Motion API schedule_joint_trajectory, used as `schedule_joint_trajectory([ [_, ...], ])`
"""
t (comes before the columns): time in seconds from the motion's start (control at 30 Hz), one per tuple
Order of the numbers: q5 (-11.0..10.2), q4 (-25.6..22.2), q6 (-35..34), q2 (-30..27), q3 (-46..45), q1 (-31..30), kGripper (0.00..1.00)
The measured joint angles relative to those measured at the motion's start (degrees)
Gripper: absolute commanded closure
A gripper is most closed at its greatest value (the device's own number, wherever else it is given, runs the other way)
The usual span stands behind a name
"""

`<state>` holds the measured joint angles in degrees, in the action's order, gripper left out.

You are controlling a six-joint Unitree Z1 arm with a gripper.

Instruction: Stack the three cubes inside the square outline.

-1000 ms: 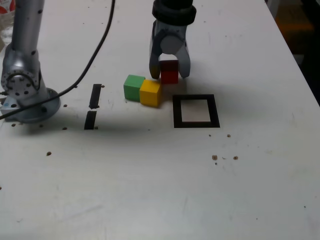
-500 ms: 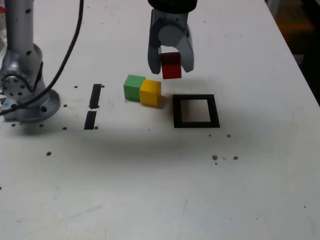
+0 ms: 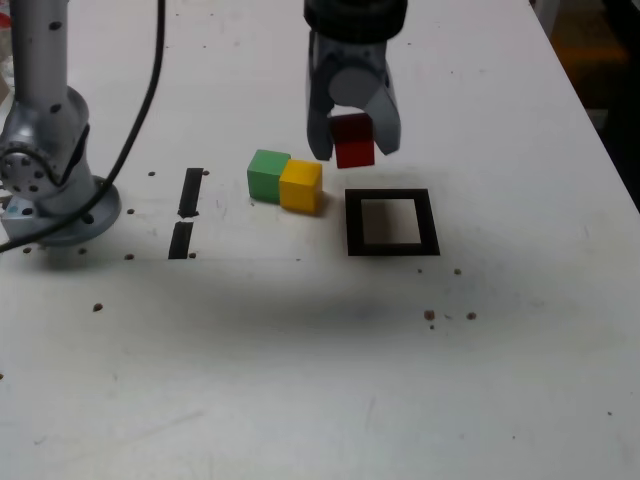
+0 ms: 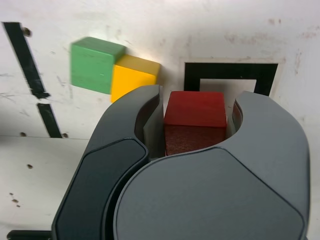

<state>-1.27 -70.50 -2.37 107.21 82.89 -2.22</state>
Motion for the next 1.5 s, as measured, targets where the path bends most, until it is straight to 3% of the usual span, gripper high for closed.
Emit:
schedule_joint_trajectory([
  [0.27,0.53,0.62,-2.48,2.85,1.81,-2.89,0.87],
  [0.6,4.05,1.8,-2.52,5.39,2.69,-4.54,0.87],
  [0.93,4.04,3.11,-2.34,7.89,2.68,-4.6,0.83],
  [1.13,3.91,4.03,-2.22,8.52,2.55,-4.6,0.76],
  [1.23,3.85,4.07,-2.2,8.59,1.99,-4.6,0.65],
  [1.5,4.01,3.44,-1.97,8.89,1.07,-4.17,0.53],
])
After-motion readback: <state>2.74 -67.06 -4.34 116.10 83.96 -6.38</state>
